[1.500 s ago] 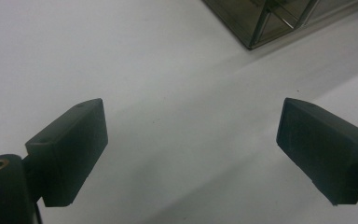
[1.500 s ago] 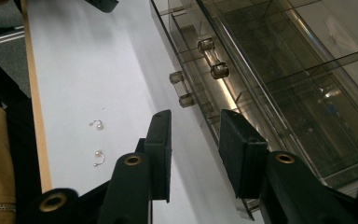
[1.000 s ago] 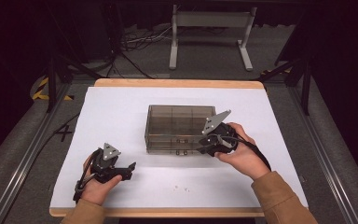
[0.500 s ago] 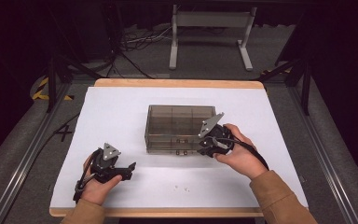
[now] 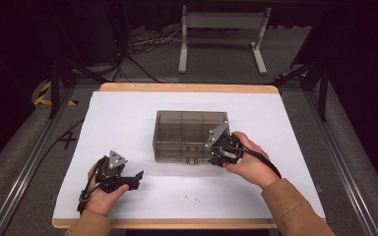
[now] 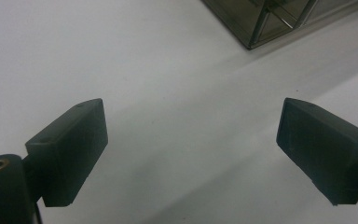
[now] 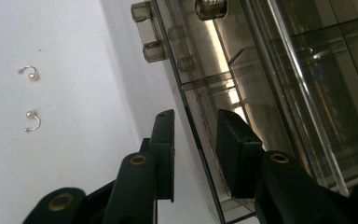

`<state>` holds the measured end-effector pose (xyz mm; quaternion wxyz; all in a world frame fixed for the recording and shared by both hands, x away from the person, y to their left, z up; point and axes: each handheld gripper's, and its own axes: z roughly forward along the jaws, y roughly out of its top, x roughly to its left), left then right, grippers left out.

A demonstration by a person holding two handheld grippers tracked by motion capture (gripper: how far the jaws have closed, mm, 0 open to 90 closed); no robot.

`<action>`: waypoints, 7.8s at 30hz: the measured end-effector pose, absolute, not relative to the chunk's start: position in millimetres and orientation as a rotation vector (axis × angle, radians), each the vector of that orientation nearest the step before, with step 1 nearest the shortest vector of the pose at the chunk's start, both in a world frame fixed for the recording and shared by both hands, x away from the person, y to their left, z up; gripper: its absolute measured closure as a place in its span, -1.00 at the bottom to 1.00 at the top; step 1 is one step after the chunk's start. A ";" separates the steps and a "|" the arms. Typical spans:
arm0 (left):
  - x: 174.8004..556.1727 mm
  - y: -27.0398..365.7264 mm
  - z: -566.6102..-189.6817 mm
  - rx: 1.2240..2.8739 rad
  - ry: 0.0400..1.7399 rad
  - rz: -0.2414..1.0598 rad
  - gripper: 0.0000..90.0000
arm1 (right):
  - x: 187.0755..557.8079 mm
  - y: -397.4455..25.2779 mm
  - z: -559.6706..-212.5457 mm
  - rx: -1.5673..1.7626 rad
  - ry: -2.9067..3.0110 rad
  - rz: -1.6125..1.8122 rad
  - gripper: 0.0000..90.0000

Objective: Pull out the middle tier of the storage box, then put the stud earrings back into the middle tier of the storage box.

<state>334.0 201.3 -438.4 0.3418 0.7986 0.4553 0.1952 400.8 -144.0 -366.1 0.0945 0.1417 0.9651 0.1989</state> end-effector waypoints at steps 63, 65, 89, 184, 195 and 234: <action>331.8 201.6 -438.6 2.086 1.179 0.508 -0.79 | 361.3 -139.7 -362.7 0.150 2.915 0.487 0.88; 331.8 201.7 -438.6 2.086 1.179 0.507 -0.79 | 359.9 -139.7 -363.1 0.139 2.919 0.482 0.89; 331.7 201.7 -438.6 2.085 1.183 0.501 -0.79 | 357.6 -136.8 -375.7 0.148 2.896 0.471 0.90; 331.0 200.7 -438.7 2.083 1.180 0.503 -0.79 | 329.4 -85.4 -380.2 0.355 2.960 0.809 0.29; 331.0 200.6 -438.7 2.084 1.179 0.504 -0.79 | 327.4 -75.8 -396.6 0.329 3.002 0.727 0.43; 331.1 199.9 -439.2 2.084 1.177 0.500 -0.79 | 324.2 -55.9 -419.3 0.245 3.029 0.540 0.93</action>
